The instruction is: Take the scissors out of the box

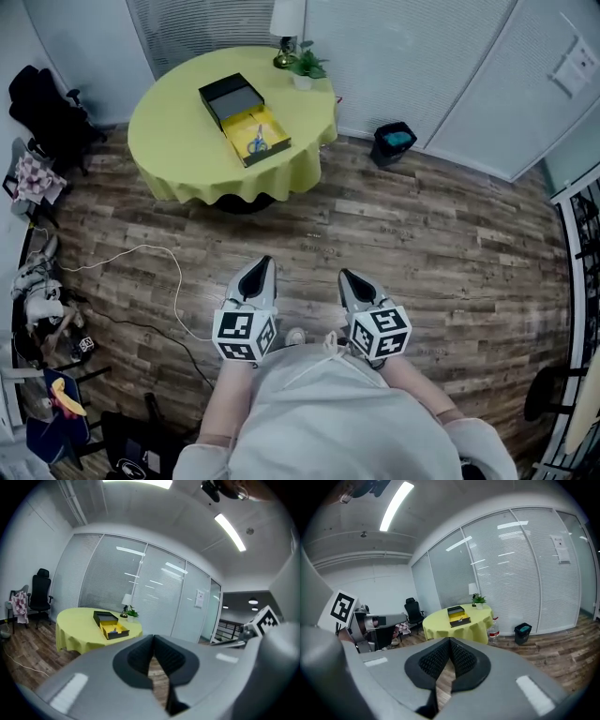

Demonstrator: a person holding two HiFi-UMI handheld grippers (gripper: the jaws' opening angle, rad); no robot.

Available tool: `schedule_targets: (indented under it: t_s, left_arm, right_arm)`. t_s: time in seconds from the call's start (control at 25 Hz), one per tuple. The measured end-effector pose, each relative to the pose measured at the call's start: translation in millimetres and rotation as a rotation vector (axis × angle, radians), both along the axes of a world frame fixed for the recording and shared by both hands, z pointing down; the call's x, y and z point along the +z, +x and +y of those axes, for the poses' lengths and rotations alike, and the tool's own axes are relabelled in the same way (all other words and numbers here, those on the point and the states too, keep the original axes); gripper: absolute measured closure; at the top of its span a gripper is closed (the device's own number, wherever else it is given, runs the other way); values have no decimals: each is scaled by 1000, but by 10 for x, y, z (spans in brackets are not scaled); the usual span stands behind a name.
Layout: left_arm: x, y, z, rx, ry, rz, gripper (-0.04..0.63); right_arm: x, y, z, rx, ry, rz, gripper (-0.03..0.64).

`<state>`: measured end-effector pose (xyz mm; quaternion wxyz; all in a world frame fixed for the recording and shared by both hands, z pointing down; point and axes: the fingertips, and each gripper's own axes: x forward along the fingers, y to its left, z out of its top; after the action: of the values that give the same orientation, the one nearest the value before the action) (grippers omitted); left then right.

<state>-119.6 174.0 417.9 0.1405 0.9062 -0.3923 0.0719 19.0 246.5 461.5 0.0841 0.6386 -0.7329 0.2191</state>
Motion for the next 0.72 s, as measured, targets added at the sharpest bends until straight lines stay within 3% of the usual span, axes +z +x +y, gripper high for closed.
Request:
schedule_targets:
  t_s: [0.16,0.4,0.72]
  left_arm:
    - [87,-28,-335,-14,-22,-4,589]
    - [318,88,-1014,-101,-63,-16,589]
    - [231,520,-1983,-258,-14,-41,589]
  right_arm:
    - [38,-18,-433,-29,-11,0,617]
    - [225,175,-1229,-104,-28,-15,617]
    - [189,673,-2548,-271,4,-35,617]
